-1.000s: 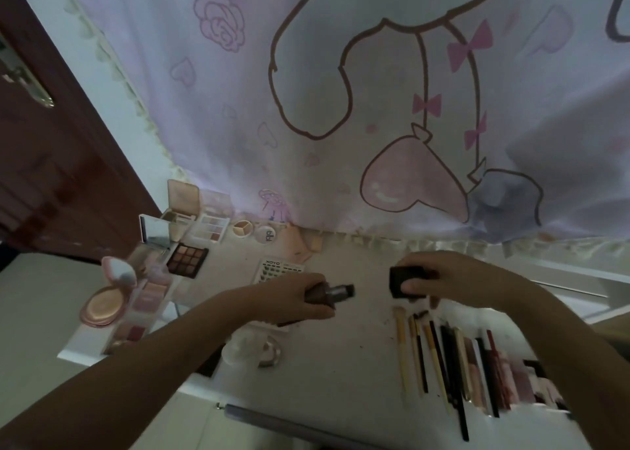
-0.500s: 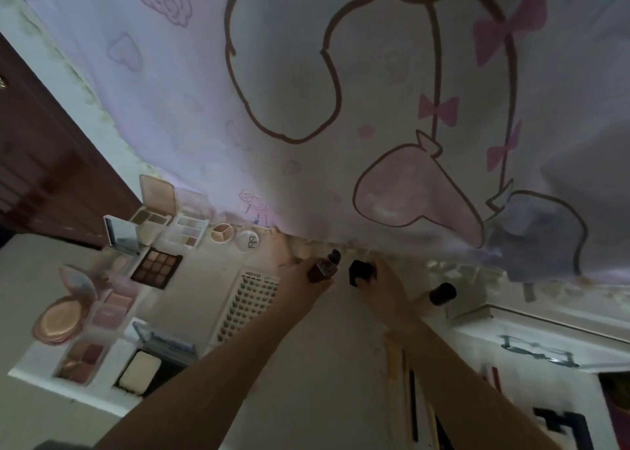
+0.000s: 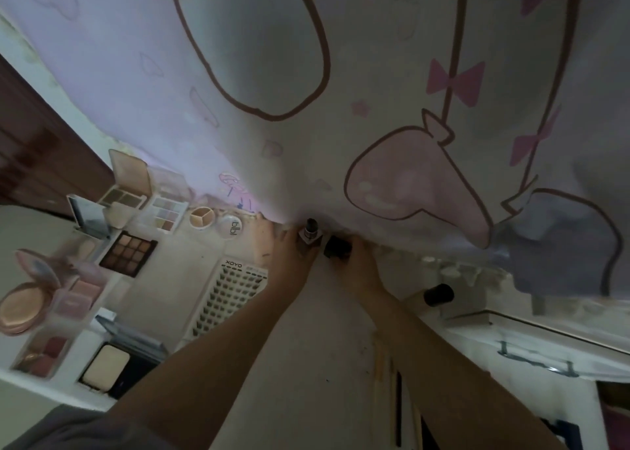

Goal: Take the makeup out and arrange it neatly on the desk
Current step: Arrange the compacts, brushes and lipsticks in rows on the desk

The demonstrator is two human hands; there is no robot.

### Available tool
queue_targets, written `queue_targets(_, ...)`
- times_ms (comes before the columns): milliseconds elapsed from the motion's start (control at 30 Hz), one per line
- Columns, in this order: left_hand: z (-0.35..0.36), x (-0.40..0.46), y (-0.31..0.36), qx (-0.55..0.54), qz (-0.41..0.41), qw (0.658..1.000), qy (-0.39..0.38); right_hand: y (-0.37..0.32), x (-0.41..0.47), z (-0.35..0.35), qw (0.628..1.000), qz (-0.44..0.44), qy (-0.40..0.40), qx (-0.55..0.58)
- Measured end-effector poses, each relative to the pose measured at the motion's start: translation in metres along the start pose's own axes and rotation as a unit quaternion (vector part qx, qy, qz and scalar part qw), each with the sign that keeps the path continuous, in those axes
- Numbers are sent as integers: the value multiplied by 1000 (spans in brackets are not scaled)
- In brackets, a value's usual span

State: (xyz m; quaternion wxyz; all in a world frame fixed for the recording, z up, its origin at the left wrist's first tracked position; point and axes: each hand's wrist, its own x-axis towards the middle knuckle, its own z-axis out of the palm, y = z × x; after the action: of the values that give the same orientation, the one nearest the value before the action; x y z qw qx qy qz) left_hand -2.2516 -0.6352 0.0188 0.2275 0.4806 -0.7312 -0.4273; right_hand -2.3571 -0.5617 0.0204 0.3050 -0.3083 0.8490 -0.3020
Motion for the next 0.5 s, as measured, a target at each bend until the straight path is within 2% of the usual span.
queue_targets(133,-8,-33,6,-24,-39,998,49,-13,-30,-37,995,-86,-26,-49)
queue_targets(200,-3,-65,10,2,-41,999,27,-17,-52,-73,988,-121,9,-92)
queue_targets(300,25,-96,19,6,1,995,-99,-12,-77,-123,963,-126,60,-230)
queue_targets(400,65,-97,38,17,30,971,-238,-3,-84,-140,914,-50,7,-403)
queue_targets(500,105,-81,50,55,40,943,-324,11,-78,-127,899,3,-18,-437)
